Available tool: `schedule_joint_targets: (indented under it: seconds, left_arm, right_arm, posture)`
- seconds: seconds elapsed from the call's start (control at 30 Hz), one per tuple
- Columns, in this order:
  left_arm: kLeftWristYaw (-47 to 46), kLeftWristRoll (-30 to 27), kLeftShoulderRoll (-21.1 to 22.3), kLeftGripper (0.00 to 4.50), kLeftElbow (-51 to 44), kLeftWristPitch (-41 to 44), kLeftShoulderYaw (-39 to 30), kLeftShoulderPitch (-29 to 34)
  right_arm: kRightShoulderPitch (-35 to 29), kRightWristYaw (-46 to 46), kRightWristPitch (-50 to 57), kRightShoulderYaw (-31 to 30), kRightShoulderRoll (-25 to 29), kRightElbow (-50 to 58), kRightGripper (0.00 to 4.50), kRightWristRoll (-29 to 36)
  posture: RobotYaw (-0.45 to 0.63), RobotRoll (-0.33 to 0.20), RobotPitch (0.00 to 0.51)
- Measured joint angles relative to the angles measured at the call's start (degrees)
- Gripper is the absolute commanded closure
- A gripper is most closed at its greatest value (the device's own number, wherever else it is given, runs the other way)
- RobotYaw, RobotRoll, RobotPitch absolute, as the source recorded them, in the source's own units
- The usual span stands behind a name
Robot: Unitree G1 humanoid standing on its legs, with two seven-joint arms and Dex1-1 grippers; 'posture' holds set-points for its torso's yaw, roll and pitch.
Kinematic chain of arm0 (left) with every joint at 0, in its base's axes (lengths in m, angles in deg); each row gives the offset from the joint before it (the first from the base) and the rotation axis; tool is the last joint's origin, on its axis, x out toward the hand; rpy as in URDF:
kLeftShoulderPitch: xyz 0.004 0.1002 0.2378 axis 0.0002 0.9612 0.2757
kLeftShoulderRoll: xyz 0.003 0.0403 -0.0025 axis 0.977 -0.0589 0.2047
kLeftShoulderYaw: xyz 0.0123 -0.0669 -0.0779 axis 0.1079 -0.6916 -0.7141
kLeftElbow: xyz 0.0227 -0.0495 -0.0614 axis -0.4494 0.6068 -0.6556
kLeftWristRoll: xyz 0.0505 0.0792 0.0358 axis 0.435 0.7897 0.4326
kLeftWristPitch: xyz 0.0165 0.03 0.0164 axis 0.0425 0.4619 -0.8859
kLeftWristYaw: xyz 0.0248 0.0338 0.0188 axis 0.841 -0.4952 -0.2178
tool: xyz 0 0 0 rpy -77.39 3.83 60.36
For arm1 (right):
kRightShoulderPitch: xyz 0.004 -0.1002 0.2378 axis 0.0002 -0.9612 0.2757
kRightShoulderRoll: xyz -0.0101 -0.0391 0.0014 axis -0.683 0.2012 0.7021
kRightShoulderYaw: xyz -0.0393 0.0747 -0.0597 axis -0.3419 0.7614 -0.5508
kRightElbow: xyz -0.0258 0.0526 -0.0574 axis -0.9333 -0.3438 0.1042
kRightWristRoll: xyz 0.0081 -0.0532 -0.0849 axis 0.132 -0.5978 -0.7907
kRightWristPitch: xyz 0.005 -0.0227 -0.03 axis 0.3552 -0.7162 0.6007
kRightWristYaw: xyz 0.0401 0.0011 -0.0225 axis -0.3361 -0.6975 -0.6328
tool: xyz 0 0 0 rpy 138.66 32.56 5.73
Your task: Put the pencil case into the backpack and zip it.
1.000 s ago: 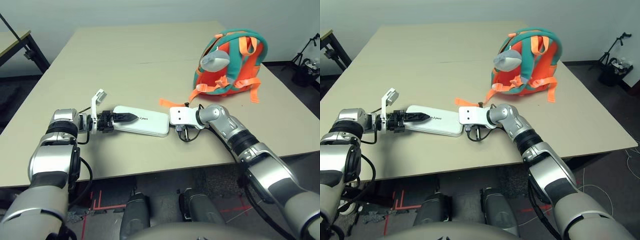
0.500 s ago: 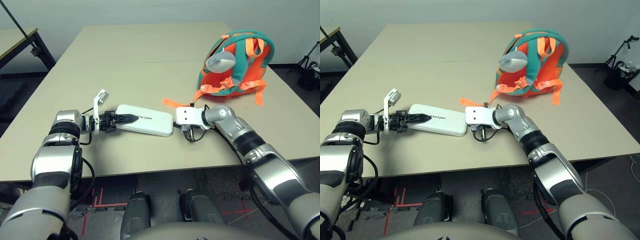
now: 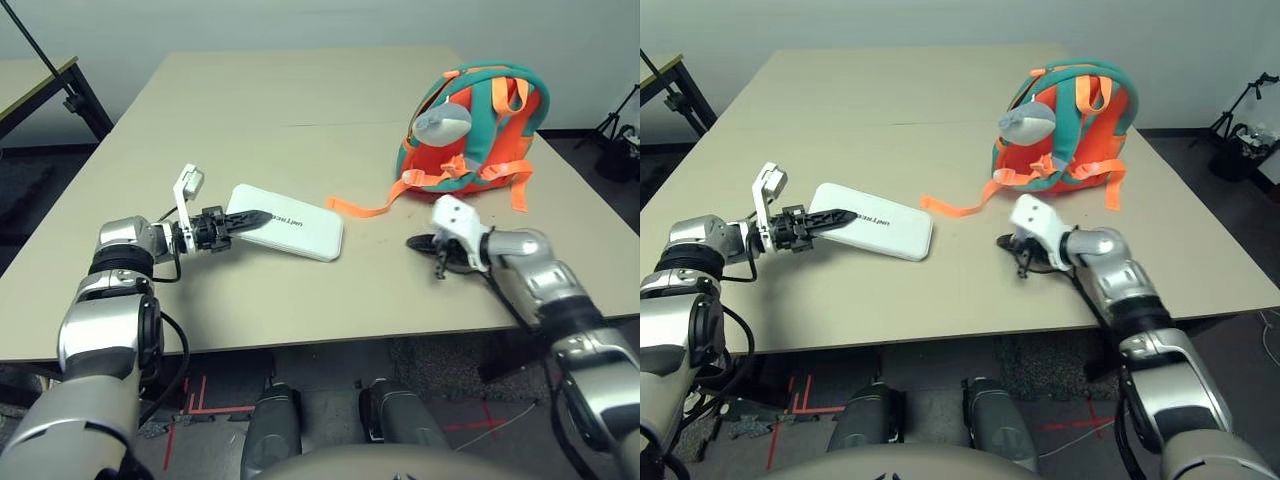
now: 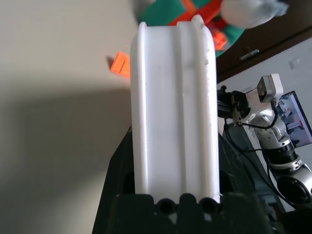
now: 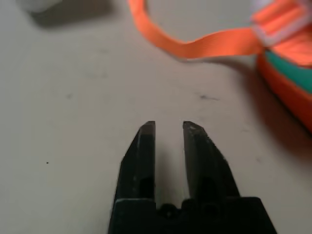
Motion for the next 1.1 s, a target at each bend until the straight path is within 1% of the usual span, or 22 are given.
schedule_joint_targets:
  seconds: [0.1,0.2,0.23,0.33,0.47,0.63,0.73,0.93,1.1]
  left_arm:
    - [-2.2,-3.41,-0.01,3.11,-7.49,1.49,-2.67,1.66]
    - [-4.98,-6.32,-0.12,3.11,-12.09,2.0,-5.68,3.07]
    - [-5.88,-6.97,-0.14,3.11,-13.22,1.99,-6.5,3.35]
    - [-8.6,-8.71,-0.31,3.11,-14.31,1.52,-8.73,3.42]
    - [-10.51,-10.15,-0.69,3.11,-16.67,1.51,-8.87,4.06]
    - [-11.88,-12.01,-0.94,3.11,-18.58,1.95,-8.86,5.1]
    - [-12.63,-13.34,-0.81,3.11,-20.74,2.34,-8.96,6.87]
    - [-14.87,-16.06,0.03,3.11,-24.94,3.97,-10.59,9.79]
    - [-17.02,-18.57,0.17,3.11,-28.14,5.05,-12.26,11.95]
  right_arm:
    - [-0.03,-3.09,6.72,7.41,1.96,6.04,1.28,5.41]
    - [1.55,-7.39,9.9,12.45,2.93,9.35,0.11,8.42]
    - [2.09,-8.96,10.65,13.54,2.75,9.97,0.0,9.13]
    - [4.64,-14.15,12.14,14.69,0.06,10.61,0.0,10.51]
    - [7.54,-18.94,12.49,13.44,-3.52,8.91,0.0,10.33]
    - [11.49,-24.16,9.89,12.89,-6.0,0.74,0.0,8.63]
    - [14.19,-26.3,6.77,12.79,-6.28,-5.62,0.0,7.19]
    - [17.48,-27.9,0.75,12.64,-6.29,-16.02,0.0,5.3]
    - [20.35,-28.61,-3.31,12.12,-7.25,-24.8,0.0,3.97]
  posture:
    - [-0.13,0.0,0.0]
    - [-0.12,0.0,0.0]
    - [-0.12,0.0,0.0]
    - [-0.11,0.0,0.0]
    - [-0.1,0.0,0.0]
    - [-0.05,0.0,0.0]
    - [-0.04,0.0,0.0]
    - [0.01,0.0,0.0]
    - [0.03,0.0,0.0]
